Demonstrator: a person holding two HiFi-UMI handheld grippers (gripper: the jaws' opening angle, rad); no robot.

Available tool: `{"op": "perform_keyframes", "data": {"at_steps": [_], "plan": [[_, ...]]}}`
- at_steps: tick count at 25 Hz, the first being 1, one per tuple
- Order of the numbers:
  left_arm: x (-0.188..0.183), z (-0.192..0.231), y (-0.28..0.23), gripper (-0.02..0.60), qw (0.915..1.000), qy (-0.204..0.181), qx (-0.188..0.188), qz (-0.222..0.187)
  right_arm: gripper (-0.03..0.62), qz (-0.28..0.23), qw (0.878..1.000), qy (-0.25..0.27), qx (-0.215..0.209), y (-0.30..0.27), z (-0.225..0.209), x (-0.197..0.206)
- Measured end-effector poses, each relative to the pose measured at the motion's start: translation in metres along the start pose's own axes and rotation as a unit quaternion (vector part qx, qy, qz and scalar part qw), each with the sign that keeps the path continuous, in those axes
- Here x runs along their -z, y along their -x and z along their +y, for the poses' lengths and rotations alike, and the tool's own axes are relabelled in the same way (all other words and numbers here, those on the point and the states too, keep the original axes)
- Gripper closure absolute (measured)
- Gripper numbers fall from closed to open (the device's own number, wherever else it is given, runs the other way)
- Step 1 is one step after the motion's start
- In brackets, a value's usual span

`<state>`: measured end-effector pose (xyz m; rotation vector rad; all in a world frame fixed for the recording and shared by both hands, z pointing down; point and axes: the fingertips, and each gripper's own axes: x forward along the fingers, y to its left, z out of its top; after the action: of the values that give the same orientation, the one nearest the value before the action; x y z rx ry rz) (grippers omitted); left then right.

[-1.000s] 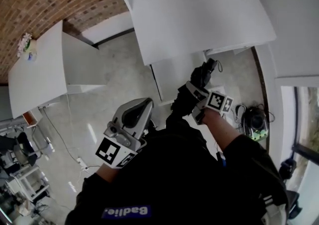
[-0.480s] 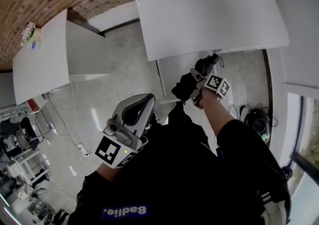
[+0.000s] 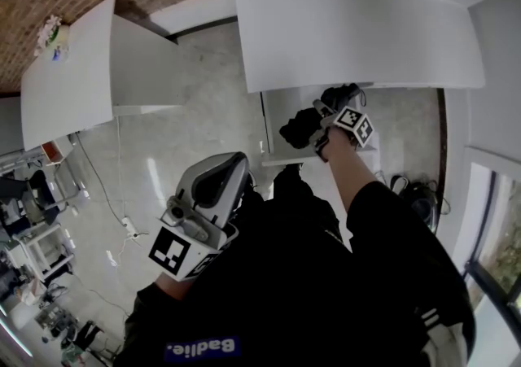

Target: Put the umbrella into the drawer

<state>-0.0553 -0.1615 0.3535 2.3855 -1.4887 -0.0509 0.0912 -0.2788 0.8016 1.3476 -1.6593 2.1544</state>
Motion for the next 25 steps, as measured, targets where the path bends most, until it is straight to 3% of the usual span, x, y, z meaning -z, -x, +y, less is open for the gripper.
{"op": "perform_keyframes", "data": {"at_steps": [25], "plan": [[0.039, 0.006, 0.021, 0.584, 0.9954, 0.016, -0.072, 0.062, 0.327, 0.035, 0.994, -0.001, 0.103, -0.085, -0.092, -0.008]]}}
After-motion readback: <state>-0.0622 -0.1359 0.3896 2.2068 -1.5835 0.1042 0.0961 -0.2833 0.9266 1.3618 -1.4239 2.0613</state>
